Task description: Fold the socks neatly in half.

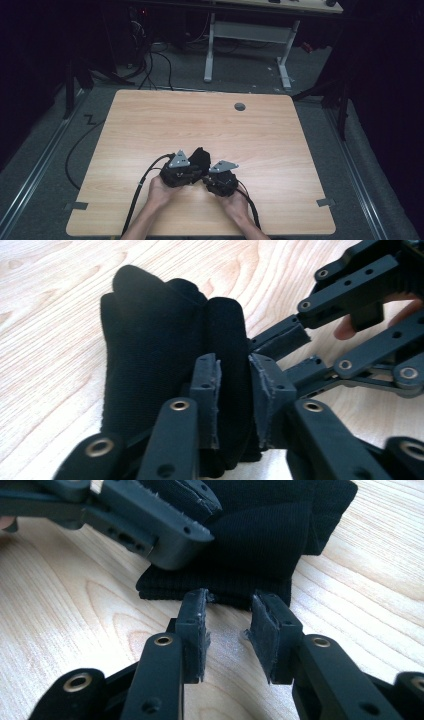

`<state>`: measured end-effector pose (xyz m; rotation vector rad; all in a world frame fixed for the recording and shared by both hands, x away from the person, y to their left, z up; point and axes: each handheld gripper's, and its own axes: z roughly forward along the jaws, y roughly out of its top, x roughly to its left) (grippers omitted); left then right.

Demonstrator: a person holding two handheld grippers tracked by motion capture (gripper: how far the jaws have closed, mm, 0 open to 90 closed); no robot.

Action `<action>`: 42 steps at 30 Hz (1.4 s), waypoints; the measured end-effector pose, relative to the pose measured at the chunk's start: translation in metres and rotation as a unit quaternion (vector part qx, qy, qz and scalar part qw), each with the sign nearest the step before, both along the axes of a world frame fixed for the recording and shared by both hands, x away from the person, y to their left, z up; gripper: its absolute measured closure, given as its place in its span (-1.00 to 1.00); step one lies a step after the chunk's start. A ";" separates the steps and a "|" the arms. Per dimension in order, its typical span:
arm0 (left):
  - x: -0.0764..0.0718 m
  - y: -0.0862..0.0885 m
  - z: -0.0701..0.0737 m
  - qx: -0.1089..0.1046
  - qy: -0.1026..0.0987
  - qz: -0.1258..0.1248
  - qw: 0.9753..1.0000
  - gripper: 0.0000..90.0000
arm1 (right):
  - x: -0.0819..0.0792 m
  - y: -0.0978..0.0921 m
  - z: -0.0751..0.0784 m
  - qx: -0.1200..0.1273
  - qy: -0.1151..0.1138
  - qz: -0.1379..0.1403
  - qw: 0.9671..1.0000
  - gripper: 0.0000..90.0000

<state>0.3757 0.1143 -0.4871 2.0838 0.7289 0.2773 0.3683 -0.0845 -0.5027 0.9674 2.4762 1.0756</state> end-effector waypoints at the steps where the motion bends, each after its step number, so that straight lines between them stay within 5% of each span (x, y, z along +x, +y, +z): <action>1: -0.001 0.000 0.001 -0.004 0.004 0.002 1.000 0.49 | 0.000 0.000 0.000 0.000 0.000 0.000 1.000 0.47; 10: -0.006 0.001 0.007 -0.019 -0.003 0.012 1.000 0.27 | 0.001 -0.004 0.001 0.000 0.002 0.000 1.000 0.43; 21: -0.013 0.010 0.022 -0.058 -0.027 0.034 0.997 0.27 | -0.001 -0.026 0.017 0.030 -0.003 -0.010 1.000 0.44; 25: -0.012 0.014 0.027 -0.041 -0.036 0.089 0.995 0.28 | 0.002 -0.029 0.029 0.038 -0.018 -0.011 0.999 0.46; 30: -0.008 0.016 0.026 -0.023 -0.019 0.141 0.990 0.19 | 0.011 -0.023 0.049 0.048 -0.043 -0.010 0.998 0.46; 38: -0.008 0.007 0.016 0.000 0.005 0.147 0.989 0.14 | 0.032 0.004 0.055 0.033 -0.044 0.002 0.998 0.45; 42: -0.012 0.001 0.007 0.014 0.012 0.135 0.991 0.13 | 0.043 0.012 0.043 0.014 -0.019 -0.001 1.000 0.41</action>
